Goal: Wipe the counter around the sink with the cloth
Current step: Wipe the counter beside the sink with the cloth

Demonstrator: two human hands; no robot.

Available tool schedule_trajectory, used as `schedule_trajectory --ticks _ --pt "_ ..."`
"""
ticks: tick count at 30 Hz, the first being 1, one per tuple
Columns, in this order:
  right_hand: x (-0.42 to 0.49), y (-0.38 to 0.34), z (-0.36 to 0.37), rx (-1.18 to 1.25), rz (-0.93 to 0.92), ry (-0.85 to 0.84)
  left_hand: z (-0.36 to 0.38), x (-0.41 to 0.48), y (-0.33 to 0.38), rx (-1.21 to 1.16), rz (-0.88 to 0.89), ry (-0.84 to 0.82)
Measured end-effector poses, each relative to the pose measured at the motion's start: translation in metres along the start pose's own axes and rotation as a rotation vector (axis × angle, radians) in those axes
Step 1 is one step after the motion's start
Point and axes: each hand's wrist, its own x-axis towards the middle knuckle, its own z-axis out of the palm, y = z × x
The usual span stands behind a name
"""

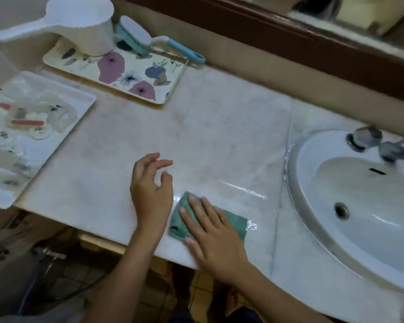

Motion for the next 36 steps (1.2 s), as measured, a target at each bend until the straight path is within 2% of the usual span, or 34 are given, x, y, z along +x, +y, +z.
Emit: schedule_trajectory --ticks 2,5,8,11,13,16,24,27,31,33,36 --pt "-0.043 0.037 -0.004 -0.044 -0.060 -0.039 0.019 0.003 0.010 -0.031 0.022 -0.084" --pt "-0.088 0.105 -0.013 -0.086 0.014 -0.070 0.047 0.008 0.016 -0.019 0.046 -0.246" --pt "-0.071 0.143 -0.020 -0.064 0.259 -0.045 0.070 0.017 0.015 0.096 0.159 -0.357" --pt "-0.019 0.130 -0.017 0.000 0.553 0.090 0.102 0.036 0.016 0.199 0.300 -0.439" --pt "0.013 0.107 -0.013 0.058 0.630 0.141 0.117 0.047 0.011 0.262 0.359 -0.430" --pt "0.048 0.102 -0.014 0.073 0.563 0.173 0.129 0.049 0.003 0.331 0.374 -0.404" --pt "0.179 0.205 -0.055 0.030 0.397 0.096 0.137 0.049 0.006 0.486 0.369 -0.436" --pt "0.205 0.252 -0.073 0.017 0.394 0.063 0.138 0.049 0.007 0.496 0.386 -0.416" --pt "0.200 0.306 -0.086 -0.007 0.517 0.055 0.140 0.048 0.005 0.510 0.408 -0.393" --pt "0.184 0.319 -0.084 0.048 0.682 0.094 0.142 0.048 0.004 0.517 0.408 -0.385" --pt "0.167 0.302 -0.076 0.141 0.924 0.142 0.142 0.047 0.006 0.559 0.425 -0.379"
